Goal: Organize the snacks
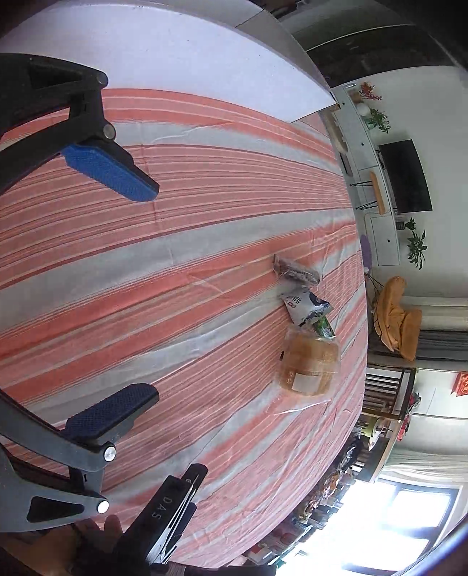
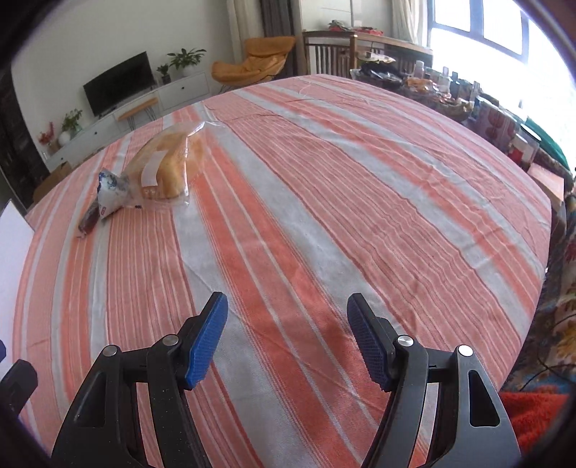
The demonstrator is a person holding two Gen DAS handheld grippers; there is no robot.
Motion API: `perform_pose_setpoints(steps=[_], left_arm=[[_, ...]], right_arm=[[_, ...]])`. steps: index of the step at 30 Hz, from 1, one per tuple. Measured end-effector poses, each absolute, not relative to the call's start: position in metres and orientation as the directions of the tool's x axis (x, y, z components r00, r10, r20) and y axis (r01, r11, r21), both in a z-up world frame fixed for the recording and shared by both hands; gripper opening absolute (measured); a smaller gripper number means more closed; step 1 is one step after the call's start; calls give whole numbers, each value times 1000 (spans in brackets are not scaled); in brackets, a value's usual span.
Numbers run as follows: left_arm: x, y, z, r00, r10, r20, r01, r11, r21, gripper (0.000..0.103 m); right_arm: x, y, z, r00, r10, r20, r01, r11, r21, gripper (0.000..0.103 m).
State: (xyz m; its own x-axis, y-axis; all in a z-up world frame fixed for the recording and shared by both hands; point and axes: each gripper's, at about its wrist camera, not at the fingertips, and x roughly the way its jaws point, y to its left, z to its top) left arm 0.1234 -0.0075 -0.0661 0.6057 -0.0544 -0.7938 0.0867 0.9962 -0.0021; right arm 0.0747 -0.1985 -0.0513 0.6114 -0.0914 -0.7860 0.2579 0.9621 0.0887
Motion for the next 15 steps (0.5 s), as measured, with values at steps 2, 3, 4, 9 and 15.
perform_pose_setpoints(steps=[2, 3, 4, 9, 15], left_arm=[[134, -7, -84, 597, -32, -801, 74, 997, 16, 101], [136, -5, -93, 592, -18, -806, 68, 997, 28, 101], [140, -4, -100, 586, -7, -811, 63, 997, 37, 100], [144, 8, -108, 585, -21, -811, 27, 1000, -6, 102], [144, 7, -109, 583, -18, -813, 25, 1000, -5, 103]], right_arm=[[74, -200, -53, 605, -95, -790, 266, 960, 88, 72], [74, -200, -54, 604, -98, -791, 266, 960, 84, 72], [74, -199, -54, 603, -104, -791, 266, 961, 76, 72], [74, -194, -55, 597, -123, -793, 257, 965, 43, 72], [75, -189, -57, 591, -140, -794, 253, 967, 18, 75]])
